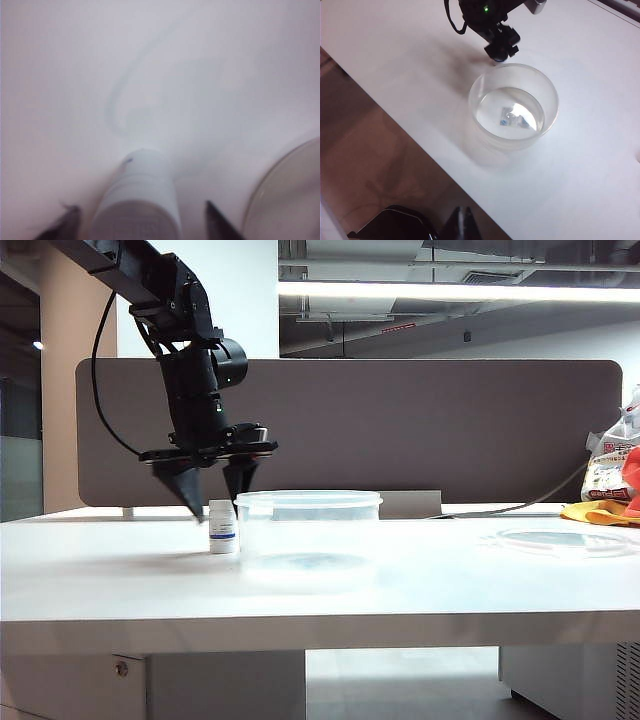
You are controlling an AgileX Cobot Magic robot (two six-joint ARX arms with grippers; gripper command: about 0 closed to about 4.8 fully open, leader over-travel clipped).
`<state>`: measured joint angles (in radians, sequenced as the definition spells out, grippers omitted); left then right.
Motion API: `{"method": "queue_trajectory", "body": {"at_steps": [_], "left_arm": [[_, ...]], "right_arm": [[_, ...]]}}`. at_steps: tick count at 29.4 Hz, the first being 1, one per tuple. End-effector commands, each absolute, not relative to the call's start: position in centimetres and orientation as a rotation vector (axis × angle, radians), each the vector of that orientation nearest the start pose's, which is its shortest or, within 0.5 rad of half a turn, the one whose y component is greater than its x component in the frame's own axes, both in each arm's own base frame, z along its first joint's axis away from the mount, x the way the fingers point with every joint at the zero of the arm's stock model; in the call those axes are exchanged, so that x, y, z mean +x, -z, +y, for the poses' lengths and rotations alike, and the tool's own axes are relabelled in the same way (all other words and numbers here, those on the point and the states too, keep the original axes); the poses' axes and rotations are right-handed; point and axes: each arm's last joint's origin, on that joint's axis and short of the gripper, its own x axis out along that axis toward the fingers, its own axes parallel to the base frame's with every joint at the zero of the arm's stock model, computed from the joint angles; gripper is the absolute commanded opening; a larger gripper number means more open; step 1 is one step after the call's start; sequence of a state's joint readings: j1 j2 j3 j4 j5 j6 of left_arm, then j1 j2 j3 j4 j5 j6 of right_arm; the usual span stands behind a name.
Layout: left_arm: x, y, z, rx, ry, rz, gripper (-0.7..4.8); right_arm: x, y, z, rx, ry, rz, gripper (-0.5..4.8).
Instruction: Remove the lid of the round box, pick up the small white medicine bottle inside, and place it on the table.
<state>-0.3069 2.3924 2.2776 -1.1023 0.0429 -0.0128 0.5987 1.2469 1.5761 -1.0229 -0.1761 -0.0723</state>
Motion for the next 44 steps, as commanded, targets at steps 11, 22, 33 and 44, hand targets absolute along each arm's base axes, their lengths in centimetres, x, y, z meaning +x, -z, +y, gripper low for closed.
{"method": "queue_trajectory", "body": {"at_steps": [11,22,33,44], "left_arm": [[47.0,-25.9,-14.8,0.159,0.255,1.127,4.08],[40.2,-40.7,-12.7,0.094,0.269,0.796,4.03],[26.6,-50.0,-8.3,0.106,0.248,0.651,3.95],[17.9,-43.2,-5.6,-0.013,0.252,0.557,3.95]], "right_arm": [[18.0,-43.1,12.9,-0.211,-0.771,0.646,-0.01],[16.6,-45.6,10.0,-0.240,-0.638,0.435,-0.01],[14.0,-41.6,3.3,-0.077,-0.450,0.409,-0.01],[11.3,-30.4,2.3,0.018,-0.419,0.440,-0.01]]}}
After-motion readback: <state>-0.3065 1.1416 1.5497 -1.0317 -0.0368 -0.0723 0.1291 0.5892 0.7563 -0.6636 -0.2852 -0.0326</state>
